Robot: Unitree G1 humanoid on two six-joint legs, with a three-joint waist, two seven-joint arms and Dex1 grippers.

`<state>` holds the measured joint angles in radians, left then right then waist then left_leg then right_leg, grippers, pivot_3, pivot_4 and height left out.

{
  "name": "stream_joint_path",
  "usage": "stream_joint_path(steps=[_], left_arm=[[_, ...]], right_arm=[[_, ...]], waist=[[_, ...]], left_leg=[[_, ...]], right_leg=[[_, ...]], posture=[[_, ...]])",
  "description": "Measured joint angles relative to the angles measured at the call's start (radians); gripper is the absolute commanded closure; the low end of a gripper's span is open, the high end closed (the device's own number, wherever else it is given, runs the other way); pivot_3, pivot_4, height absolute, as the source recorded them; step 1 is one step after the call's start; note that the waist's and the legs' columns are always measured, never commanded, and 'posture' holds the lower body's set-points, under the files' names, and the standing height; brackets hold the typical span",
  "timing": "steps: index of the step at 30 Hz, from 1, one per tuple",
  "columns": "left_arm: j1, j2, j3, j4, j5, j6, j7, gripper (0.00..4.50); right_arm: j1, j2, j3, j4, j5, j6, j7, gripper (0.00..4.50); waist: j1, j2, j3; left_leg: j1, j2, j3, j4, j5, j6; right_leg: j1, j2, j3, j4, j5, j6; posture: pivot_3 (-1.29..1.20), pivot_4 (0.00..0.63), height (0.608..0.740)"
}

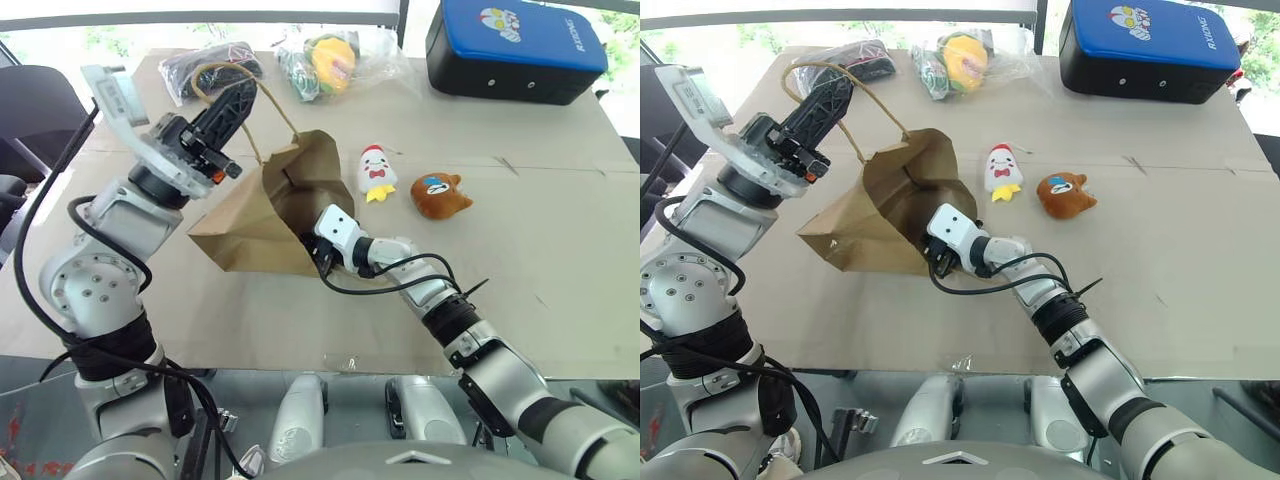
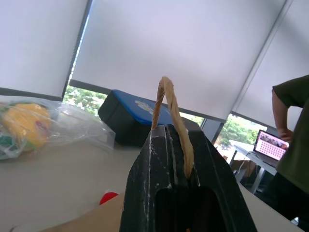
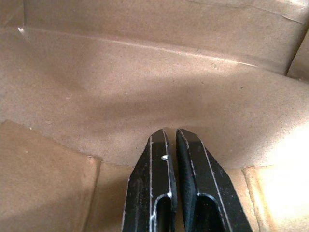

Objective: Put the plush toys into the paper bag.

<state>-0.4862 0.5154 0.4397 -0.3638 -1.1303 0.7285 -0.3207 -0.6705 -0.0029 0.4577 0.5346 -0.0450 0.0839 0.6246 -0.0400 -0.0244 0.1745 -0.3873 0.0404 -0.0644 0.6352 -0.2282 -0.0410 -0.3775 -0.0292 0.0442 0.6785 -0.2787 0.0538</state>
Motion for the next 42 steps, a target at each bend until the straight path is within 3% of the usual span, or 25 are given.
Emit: stream_joint_path(steps=[5,7,8,12,13,14,16,20,26,30,33,35,37,42], left_arm=[[0.074,0.010,-0.003,-0.063,0.018,-0.029,-0.007,4.50],[0.155,0.025,-0.038,-0.093,0.076,-0.058,-0.058,4.50],[0.186,0.025,-0.055,-0.097,0.100,-0.068,-0.077,4.50],[0.237,-0.004,-0.096,-0.085,0.195,-0.148,-0.134,4.50],[0.236,-0.008,-0.104,-0.079,0.220,-0.173,-0.144,4.50],[0.236,-0.018,-0.107,-0.070,0.241,-0.193,-0.149,4.50],[0.237,-0.030,-0.113,-0.052,0.264,-0.211,-0.151,4.50],[0.236,-0.058,-0.127,-0.050,0.274,-0.218,-0.139,4.50],[0.236,-0.069,-0.124,-0.061,0.259,-0.218,-0.117,4.50],[0.217,-0.074,-0.124,-0.061,0.232,-0.215,-0.108,4.50],[0.208,-0.074,-0.115,-0.062,0.191,-0.210,-0.100,4.50],[0.206,-0.074,-0.110,-0.062,0.175,-0.209,-0.097,4.50],[0.201,-0.076,-0.109,-0.060,0.164,-0.206,-0.096,4.50],[0.173,-0.097,-0.136,-0.058,0.148,-0.198,-0.096,4.50]], right_arm=[[0.017,-0.037,-0.005,-0.049,-0.021,0.001,0.006,4.44],[0.034,-0.044,-0.042,-0.089,0.013,0.048,0.027,3.92],[0.042,-0.059,-0.057,-0.111,0.030,0.077,0.043,3.63],[0.087,-0.161,-0.119,-0.312,0.094,0.237,0.108,1.68],[0.097,-0.198,-0.142,-0.397,0.112,0.290,0.113,1.52],[0.099,-0.240,-0.173,-0.503,0.137,0.336,0.118,0.83],[0.090,-0.301,-0.246,-0.638,0.176,0.389,0.129,0.07],[0.085,-0.409,-0.352,-0.674,0.210,0.454,0.115,0.07],[-0.019,-0.473,-0.314,-0.334,0.048,0.485,-0.023,0.07],[-0.064,-0.454,-0.266,-0.202,0.027,0.430,-0.003,1.71],[-0.038,-0.466,-0.280,-0.247,0.039,0.411,0.022,3.00],[0.013,-0.483,-0.327,-0.336,0.099,0.407,0.066,4.13],[0.039,-0.492,-0.364,-0.422,0.161,0.438,0.102,4.44],[0.005,-0.512,-0.439,-0.717,0.354,0.592,0.178,4.44]], waist=[[0.002,0.000,0.000],[0.002,0.000,0.000],[0.004,0.001,0.001],[0.011,0.001,0.001],[0.010,0.002,0.002],[0.010,0.003,0.003],[0.008,0.002,0.002],[0.004,0.002,0.002],[-0.002,0.002,0.003],[-0.001,0.002,0.002],[0.005,0.002,0.002],[0.006,0.002,0.003],[0.004,0.002,0.003],[-0.004,0.003,0.004]], left_leg=[[0.000,-0.001,0.001,-0.001,0.000,0.000],[0.000,-0.001,0.001,-0.001,0.000,0.000],[-0.001,-0.001,0.001,-0.001,0.000,0.000],[-0.009,-0.001,0.000,0.000,0.000,0.000],[-0.011,-0.001,0.000,0.000,0.000,0.000],[-0.012,-0.001,0.000,0.000,0.000,0.000],[-0.012,-0.001,-0.001,0.000,0.000,0.000],[-0.012,-0.001,0.000,-0.001,0.000,0.000],[-0.011,-0.001,0.002,-0.001,0.000,0.000],[-0.011,-0.001,0.002,-0.001,0.000,0.000],[-0.012,-0.001,0.002,-0.001,0.000,0.000],[-0.013,-0.001,0.002,-0.001,0.000,0.000],[-0.013,-0.001,0.001,-0.001,0.000,0.000],[-0.012,-0.001,0.001,-0.001,0.000,0.000]], right_leg=[[0.000,-0.001,0.001,-0.001,0.000,0.000],[0.000,-0.001,0.000,-0.001,0.000,0.000],[0.000,-0.001,0.000,-0.001,0.000,0.000],[-0.007,-0.001,-0.001,-0.001,0.000,0.000],[-0.009,-0.001,0.000,-0.001,0.000,0.000],[-0.009,-0.001,0.000,-0.001,0.000,0.000],[-0.009,-0.001,-0.001,-0.002,0.000,0.000],[-0.009,-0.001,0.000,-0.003,0.000,0.000],[-0.010,-0.001,0.001,-0.003,0.000,0.000],[-0.010,-0.001,0.001,-0.003,0.000,0.000],[-0.009,-0.002,0.001,-0.004,0.000,0.000],[-0.009,-0.002,0.000,-0.005,0.000,0.000],[-0.010,-0.002,0.000,-0.005,0.000,0.000],[-0.010,-0.001,0.001,-0.004,0.000,0.000]], posture=[[0.00,0.150,0.740],[0.00,0.150,0.740],[0.00,0.150,0.740],[0.00,0.150,0.740],[0.00,0.150,0.740],[0.00,0.150,0.740],[0.00,0.150,0.740],[0.00,0.150,0.740],[0.00,0.150,0.740],[0.00,0.150,0.740],[0.00,0.150,0.740],[0.00,0.150,0.740],[0.00,0.150,0.740],[0.00,0.150,0.740]])
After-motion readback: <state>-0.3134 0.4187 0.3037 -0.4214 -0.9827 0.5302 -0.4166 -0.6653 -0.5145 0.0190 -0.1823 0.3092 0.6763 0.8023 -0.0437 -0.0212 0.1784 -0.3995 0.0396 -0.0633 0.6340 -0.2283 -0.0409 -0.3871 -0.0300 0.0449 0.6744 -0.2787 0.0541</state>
